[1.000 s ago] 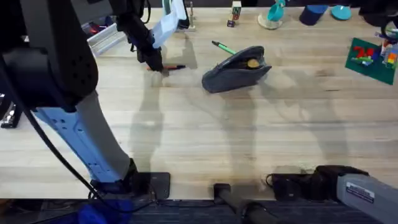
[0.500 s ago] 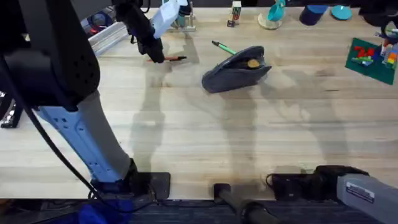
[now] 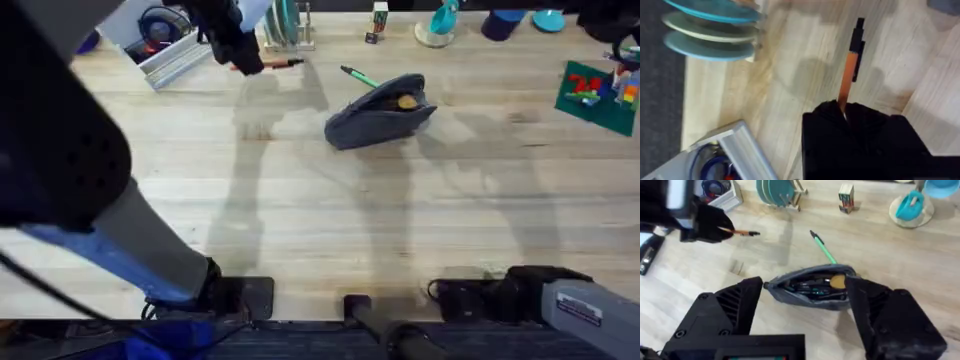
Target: Unzip the bag, pick up the pens from the table one at a time and place them inside, then zip the bag closed.
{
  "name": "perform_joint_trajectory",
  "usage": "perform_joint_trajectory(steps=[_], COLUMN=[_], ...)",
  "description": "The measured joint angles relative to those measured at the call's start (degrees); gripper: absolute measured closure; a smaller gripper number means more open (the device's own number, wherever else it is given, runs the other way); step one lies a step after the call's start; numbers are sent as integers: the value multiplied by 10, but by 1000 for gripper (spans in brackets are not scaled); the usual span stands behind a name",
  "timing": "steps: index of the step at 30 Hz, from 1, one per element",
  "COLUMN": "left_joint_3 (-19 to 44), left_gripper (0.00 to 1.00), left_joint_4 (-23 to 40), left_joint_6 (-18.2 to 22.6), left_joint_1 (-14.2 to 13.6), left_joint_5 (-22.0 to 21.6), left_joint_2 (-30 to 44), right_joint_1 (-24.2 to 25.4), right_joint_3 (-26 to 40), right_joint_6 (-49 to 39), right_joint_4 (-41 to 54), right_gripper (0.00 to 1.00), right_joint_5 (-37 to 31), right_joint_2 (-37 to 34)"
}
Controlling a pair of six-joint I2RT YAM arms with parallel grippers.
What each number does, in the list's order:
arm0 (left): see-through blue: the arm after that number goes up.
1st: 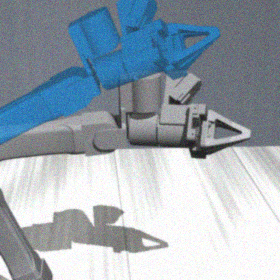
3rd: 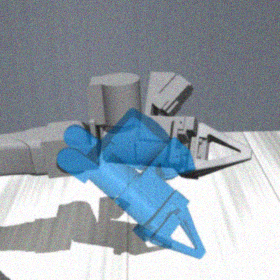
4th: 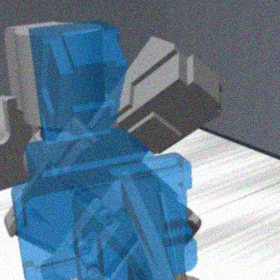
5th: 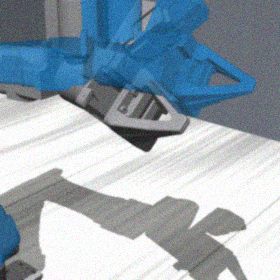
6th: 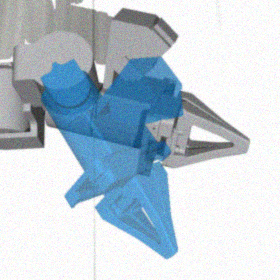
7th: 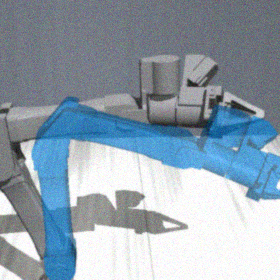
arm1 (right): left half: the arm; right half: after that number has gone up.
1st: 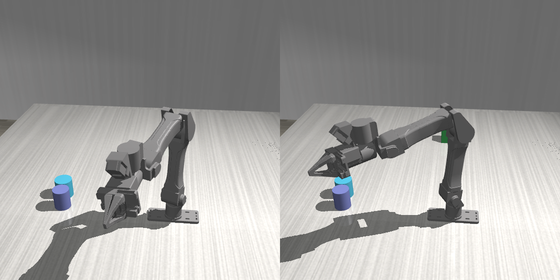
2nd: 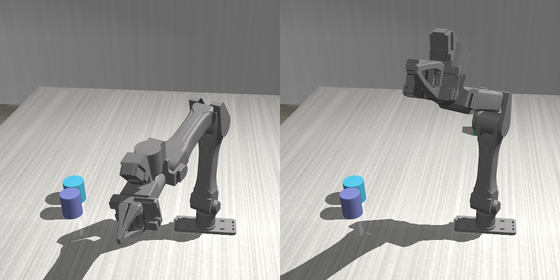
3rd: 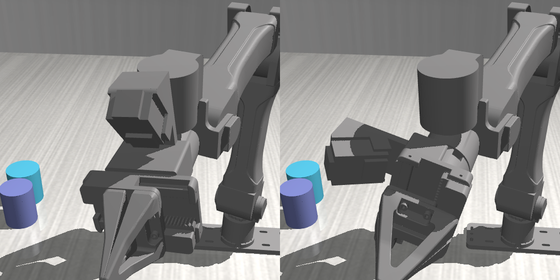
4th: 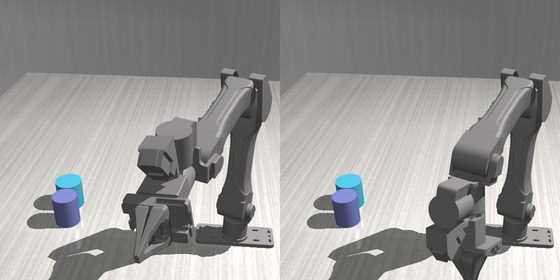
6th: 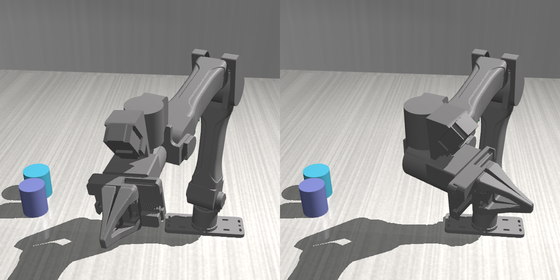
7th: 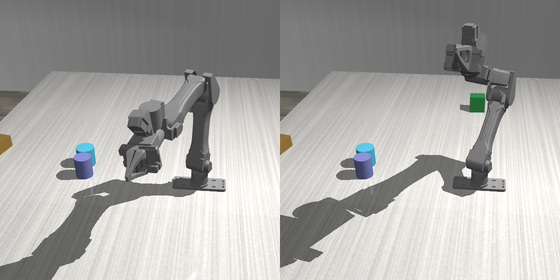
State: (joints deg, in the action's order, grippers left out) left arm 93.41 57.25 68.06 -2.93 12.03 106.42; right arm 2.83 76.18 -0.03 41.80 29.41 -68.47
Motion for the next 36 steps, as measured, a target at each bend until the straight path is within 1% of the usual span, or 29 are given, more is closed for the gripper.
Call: perform_joint_trajectory(steps=[2,7,12,17,20,26,33,36], left_joint_3=[0,0,0,0,0,0,0,0], left_gripper=[959,959,959,959,959,959,959,959], left_joint_4=[0,2,2,3,5,6,23,23], left_joint_6=[-13,-41,-88,-123,-141,-183,-229,-259], left_joint_1=[-11,-26,-36,-41,-50,-84,-136,-160], left_joint_5=[-1,-6,-9,-10,-11,-12,-11,-11], left_joint_2=[-31,-59,-95,-126,-139,-157,-162,-162], right_joint_1=[0,0,0,0,0,0,0,0], right_joint_3=[0,0,0,0,0,0,0,0], right_joint_6=[0,0,0,0,0,0,-23,-30], right_joint_4=[15,20,20,20,20,21,34,35], right_gripper=[5,5,5,5,5,5,5,5], right_joint_5=[0,0,0,0,0,0,0,0], right_joint_2=[0,0,0,0,0,0,0,0])
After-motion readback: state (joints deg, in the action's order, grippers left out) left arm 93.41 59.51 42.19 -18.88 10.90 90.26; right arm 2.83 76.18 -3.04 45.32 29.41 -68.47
